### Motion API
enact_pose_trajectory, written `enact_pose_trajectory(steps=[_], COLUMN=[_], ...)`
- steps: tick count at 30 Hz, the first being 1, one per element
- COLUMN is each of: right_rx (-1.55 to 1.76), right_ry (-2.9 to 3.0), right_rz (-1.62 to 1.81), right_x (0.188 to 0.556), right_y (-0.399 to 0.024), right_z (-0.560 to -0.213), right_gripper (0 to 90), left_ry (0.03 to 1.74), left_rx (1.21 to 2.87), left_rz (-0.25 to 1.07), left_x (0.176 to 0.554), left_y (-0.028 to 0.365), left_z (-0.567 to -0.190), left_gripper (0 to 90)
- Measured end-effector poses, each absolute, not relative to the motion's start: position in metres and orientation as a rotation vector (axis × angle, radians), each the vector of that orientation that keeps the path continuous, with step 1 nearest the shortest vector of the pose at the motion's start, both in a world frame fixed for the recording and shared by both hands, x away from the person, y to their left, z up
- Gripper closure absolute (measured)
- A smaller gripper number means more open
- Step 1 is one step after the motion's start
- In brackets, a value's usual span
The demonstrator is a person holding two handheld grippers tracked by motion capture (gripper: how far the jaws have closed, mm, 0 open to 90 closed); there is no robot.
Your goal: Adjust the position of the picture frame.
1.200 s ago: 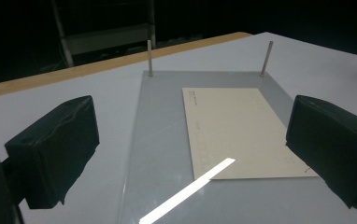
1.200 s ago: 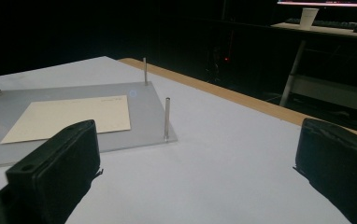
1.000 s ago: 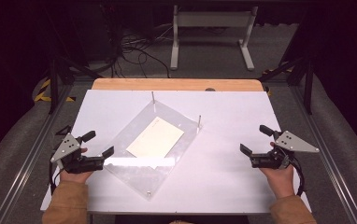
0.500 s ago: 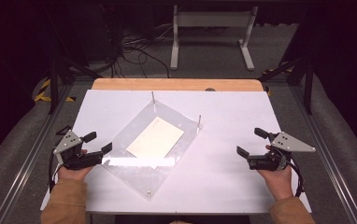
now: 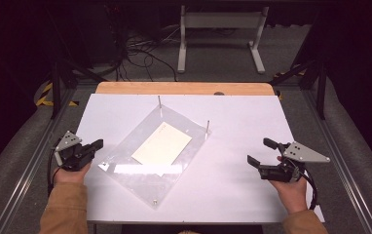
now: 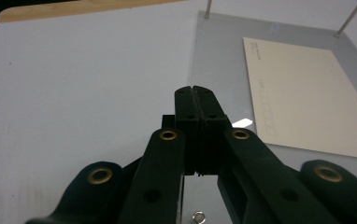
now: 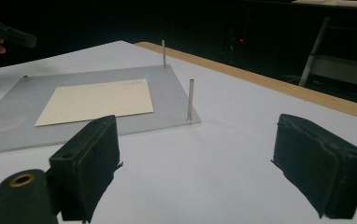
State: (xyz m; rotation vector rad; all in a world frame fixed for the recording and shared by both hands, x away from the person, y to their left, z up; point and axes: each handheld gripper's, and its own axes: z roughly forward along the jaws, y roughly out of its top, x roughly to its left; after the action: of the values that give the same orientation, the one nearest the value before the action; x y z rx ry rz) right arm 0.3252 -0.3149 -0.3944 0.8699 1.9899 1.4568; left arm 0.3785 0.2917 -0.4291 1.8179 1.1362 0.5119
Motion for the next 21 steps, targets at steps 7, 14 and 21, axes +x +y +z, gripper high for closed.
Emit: enact_pose_trajectory(steps=[7,14,21], right_rx=[0.883,0.872,0.883], right_ry=[2.0,2.058,2.08], right_rz=[1.449,1.453,1.453], right_x=[0.322,0.324,0.325], right_y=[-0.315,-0.311,-0.311], right_z=[-0.395,-0.399,-0.401], right_gripper=[14.5,14.4,14.0], left_ry=[1.248,1.318,1.302], left_rx=[1.916,1.962,2.002], left_rz=[0.352,0.298,0.236], left_x=[0.397,0.402,0.404], left_y=[0.293,0.298,0.297], left_z=[-0.444,-0.451,-0.456], left_gripper=[89.8,89.8,89.7])
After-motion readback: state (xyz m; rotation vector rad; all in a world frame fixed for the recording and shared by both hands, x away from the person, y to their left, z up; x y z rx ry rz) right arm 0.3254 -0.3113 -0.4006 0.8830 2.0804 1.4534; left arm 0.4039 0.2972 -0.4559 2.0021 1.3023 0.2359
